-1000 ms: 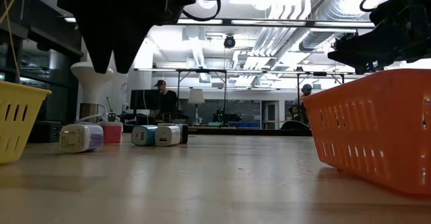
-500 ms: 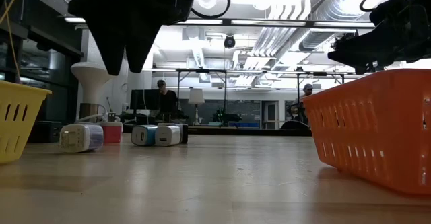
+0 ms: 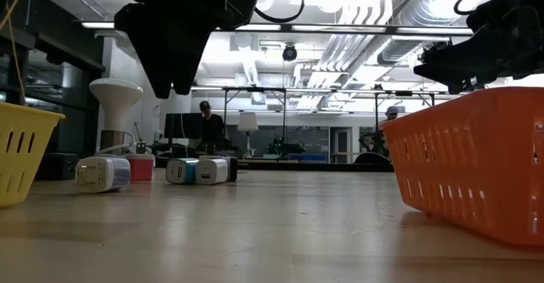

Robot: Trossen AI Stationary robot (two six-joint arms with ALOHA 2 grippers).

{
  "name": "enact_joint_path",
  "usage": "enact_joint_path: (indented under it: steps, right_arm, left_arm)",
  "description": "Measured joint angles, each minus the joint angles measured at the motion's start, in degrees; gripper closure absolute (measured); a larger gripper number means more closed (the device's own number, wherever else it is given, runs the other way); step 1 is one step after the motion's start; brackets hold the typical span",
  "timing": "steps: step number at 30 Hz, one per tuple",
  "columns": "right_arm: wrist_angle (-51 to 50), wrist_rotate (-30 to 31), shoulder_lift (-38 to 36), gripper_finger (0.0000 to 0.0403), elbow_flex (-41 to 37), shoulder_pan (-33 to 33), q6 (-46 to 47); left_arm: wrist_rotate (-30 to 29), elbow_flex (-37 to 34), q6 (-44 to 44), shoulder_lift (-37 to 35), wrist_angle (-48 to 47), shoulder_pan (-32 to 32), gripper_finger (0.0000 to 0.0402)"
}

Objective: Pick & Place Office items
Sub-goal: Put the violet charger adapter into the orange bin

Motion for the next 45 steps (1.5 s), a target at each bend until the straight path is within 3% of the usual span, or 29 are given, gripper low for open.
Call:
enact_joint_path:
  steps: [17,32,45]
  right_arm:
    - [0.0,0.0,0.0,0.0208,0.0,0.0,0.0]
    - [0.0,0.0,0.0,0.0208,0.0,0.0,0.0]
    - [0.0,0.0,0.0,0.0208,0.0,0.0,0.0]
  left_arm:
    - [-1.2,0.0,1.3,0.0,2.1,2.7,0.021]
    - [-1.5,0.0,-28.1,0.0,-2.2,-1.1,0.021]
    - [-1.4,-0.5,-39.0,0.8,-4.9,-4.0,0.021]
